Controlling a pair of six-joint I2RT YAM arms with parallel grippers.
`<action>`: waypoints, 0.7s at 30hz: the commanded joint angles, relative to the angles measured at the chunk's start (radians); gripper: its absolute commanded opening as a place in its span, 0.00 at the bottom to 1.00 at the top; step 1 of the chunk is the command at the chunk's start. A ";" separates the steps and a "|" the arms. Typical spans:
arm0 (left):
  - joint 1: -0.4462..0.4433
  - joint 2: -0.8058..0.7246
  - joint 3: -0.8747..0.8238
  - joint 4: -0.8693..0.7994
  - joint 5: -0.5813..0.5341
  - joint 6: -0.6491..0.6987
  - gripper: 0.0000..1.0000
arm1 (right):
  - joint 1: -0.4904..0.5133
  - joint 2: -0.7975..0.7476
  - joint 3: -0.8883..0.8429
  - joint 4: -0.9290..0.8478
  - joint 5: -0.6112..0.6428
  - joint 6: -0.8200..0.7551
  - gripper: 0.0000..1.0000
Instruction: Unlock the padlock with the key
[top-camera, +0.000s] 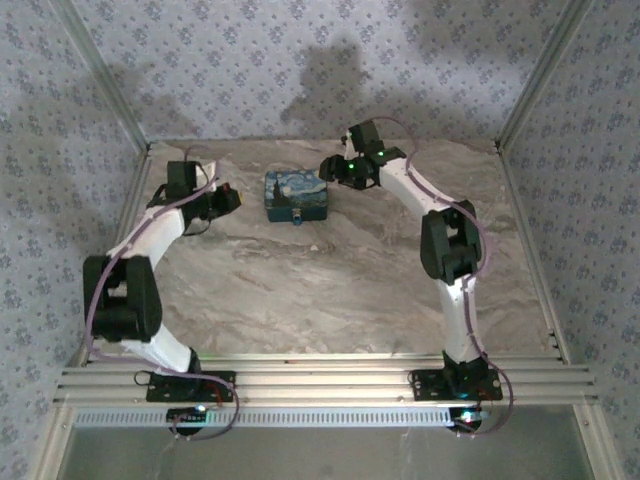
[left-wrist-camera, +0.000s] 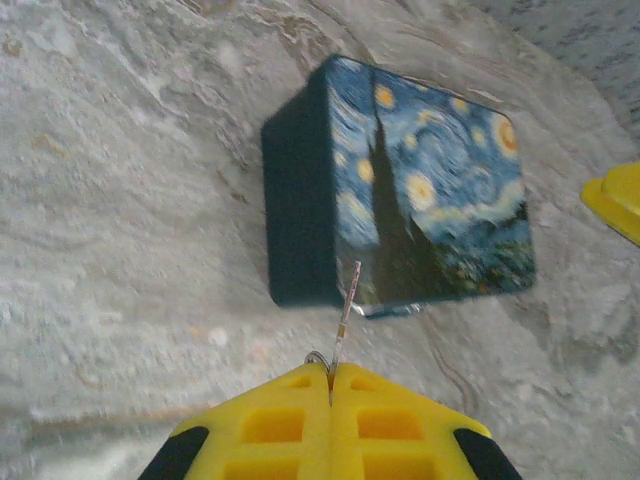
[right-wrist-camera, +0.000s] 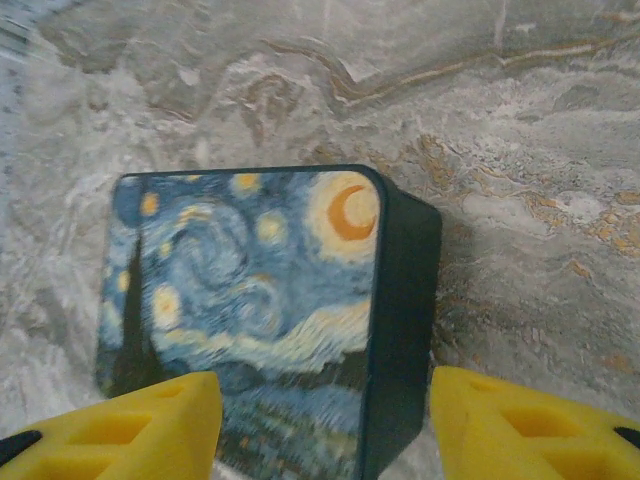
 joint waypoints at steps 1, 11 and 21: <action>-0.001 0.105 0.111 -0.031 -0.031 0.048 0.00 | -0.010 0.065 0.076 -0.061 -0.017 0.041 0.58; -0.134 0.333 0.303 -0.060 -0.025 0.125 0.00 | -0.021 0.090 -0.048 0.048 -0.130 0.033 0.43; -0.287 0.209 0.096 0.058 -0.026 0.114 0.00 | -0.009 -0.218 -0.569 0.186 -0.086 0.024 0.39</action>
